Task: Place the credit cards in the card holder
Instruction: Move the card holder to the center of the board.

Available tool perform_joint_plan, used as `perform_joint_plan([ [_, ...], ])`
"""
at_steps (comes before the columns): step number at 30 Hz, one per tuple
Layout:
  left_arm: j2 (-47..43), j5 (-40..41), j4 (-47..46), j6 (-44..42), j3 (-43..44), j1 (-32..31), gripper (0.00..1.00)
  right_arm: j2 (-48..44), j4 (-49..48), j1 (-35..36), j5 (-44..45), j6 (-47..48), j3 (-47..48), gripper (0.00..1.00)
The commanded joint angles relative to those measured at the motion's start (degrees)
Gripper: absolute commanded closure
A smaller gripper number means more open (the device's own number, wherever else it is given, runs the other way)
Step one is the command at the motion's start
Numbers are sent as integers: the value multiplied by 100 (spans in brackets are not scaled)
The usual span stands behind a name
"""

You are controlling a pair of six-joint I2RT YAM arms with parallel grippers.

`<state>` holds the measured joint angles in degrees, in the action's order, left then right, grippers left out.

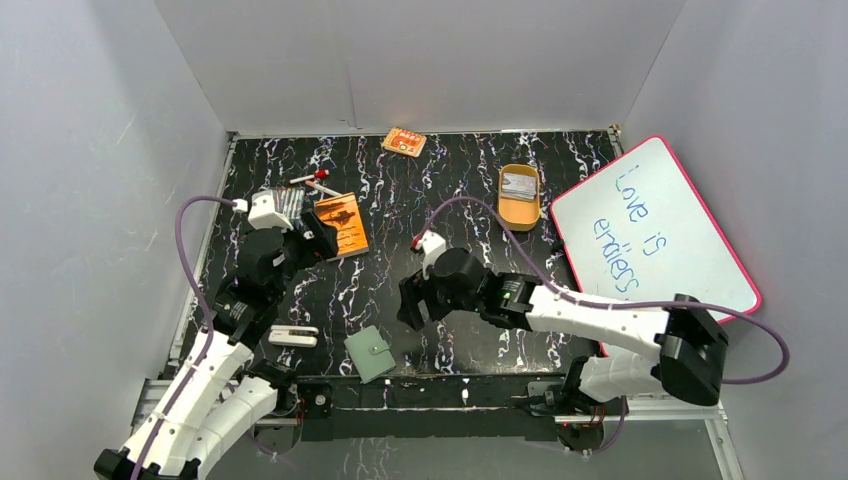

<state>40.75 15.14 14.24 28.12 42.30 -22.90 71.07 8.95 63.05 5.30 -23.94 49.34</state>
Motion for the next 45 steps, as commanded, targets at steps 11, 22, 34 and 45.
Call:
perform_joint_plan([
  [11, -222, 610, -2, -36, -100, -5, 15, 1656, -1718, 511, -1313, -1871, -240, 29],
  [22, -150, 438, 26, 1, -61, -6, 16, 2170, -1442, 884, -985, -2179, -150, 32],
  [34, -199, 462, 25, 10, -38, -5, 16, 2620, -1084, 1057, -914, -2334, 57, 46],
  [45, -221, 466, 68, 18, -20, -4, 16, 2745, -904, 1157, -676, -2470, 67, 74],
])
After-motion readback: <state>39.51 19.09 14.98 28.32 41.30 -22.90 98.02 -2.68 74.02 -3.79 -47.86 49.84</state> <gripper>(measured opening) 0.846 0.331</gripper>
